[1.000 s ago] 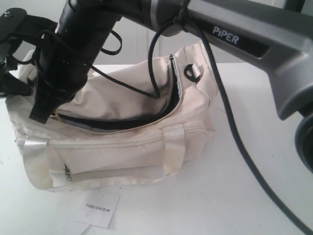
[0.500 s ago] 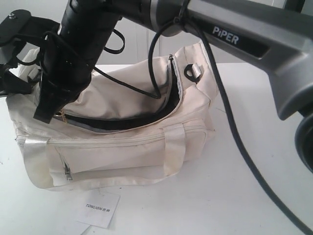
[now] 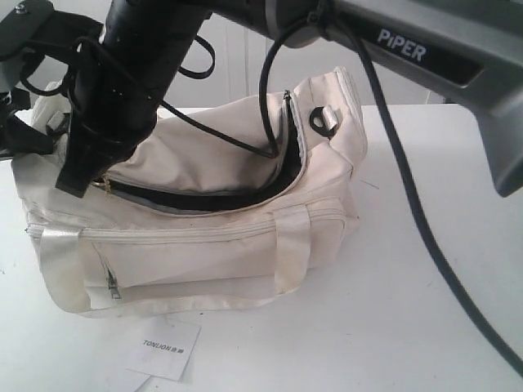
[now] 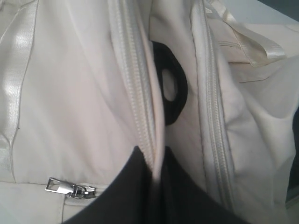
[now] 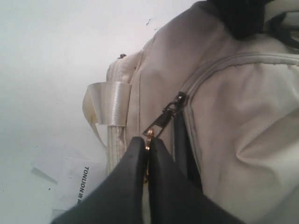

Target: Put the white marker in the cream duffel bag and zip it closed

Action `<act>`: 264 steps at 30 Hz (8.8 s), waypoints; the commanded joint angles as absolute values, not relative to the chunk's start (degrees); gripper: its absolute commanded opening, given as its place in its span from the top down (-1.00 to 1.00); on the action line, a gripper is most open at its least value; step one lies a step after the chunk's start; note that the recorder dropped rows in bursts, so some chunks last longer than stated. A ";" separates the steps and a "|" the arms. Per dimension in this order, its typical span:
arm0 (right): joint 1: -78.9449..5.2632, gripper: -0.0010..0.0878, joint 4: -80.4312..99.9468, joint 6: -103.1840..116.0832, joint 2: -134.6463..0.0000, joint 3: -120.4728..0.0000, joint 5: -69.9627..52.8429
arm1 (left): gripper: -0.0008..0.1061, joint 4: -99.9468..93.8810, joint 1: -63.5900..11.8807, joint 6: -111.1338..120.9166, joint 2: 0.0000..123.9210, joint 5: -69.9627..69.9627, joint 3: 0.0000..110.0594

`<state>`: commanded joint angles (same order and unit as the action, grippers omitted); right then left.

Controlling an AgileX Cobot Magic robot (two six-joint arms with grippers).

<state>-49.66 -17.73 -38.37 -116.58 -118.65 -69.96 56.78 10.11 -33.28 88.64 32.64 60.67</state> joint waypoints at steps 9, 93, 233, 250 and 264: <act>-49.66 0.98 -17.36 -38.14 -116.21 -118.52 -69.96 | 0.99 56.78 10.11 -33.28 88.64 32.75 60.67; -49.55 0.98 -7.24 -28.25 -107.90 -111.87 -69.96 | 0.99 56.56 10.11 -34.98 88.64 32.97 60.67; -47.83 0.98 -4.13 -28.27 -104.12 -104.55 -69.96 | 0.99 53.30 -0.75 -112.51 86.41 52.86 60.65; -47.83 0.98 0.41 -28.39 -104.12 -104.55 -69.96 | 0.99 52.63 -0.75 -112.51 86.31 53.39 60.65; -47.54 0.98 0.77 -28.28 -104.12 -104.46 -69.96 | 0.99 52.63 -0.75 -112.51 86.31 53.27 60.65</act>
